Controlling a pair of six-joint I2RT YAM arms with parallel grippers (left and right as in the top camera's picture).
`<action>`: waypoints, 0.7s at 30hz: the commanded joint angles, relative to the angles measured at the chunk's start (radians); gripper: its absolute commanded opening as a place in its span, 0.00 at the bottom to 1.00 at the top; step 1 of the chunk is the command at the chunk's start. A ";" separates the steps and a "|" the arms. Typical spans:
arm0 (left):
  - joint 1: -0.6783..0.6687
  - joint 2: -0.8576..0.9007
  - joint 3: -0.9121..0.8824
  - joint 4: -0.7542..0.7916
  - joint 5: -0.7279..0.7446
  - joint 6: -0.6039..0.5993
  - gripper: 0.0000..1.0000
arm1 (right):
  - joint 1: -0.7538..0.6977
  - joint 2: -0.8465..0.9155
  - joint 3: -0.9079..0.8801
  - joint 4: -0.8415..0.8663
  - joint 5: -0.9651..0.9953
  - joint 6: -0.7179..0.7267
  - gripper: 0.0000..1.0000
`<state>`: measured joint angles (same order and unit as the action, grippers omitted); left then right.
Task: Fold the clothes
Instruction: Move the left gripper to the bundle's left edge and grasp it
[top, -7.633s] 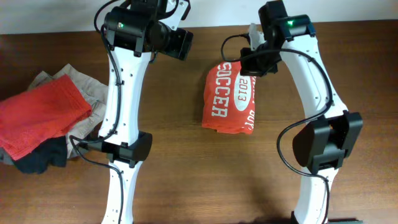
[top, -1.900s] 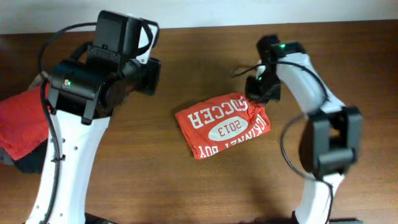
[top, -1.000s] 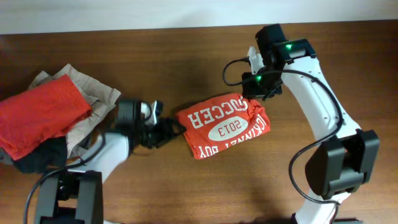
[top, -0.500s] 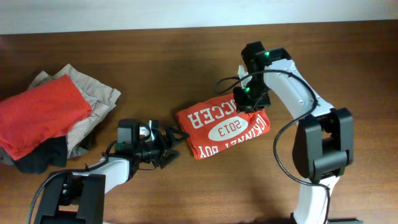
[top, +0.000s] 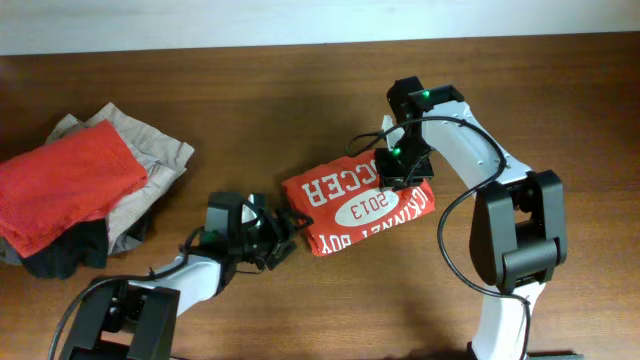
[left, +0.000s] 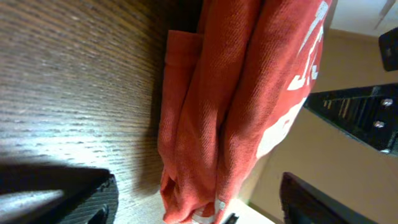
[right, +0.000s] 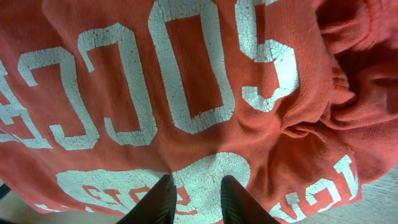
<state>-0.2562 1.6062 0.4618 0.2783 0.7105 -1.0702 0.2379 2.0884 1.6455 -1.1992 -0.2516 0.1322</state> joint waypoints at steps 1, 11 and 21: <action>-0.006 0.034 -0.002 -0.027 -0.113 0.120 0.79 | 0.013 0.002 -0.008 0.001 -0.011 0.007 0.29; -0.025 0.141 0.123 -0.100 -0.180 0.237 0.76 | 0.013 0.002 -0.008 0.004 -0.010 0.007 0.29; -0.084 0.273 0.240 -0.119 -0.122 0.238 0.76 | 0.013 0.002 -0.008 0.008 -0.011 0.007 0.29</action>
<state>-0.3332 1.8072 0.7284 0.1951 0.6586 -0.8616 0.2390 2.0884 1.6451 -1.1950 -0.2531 0.1322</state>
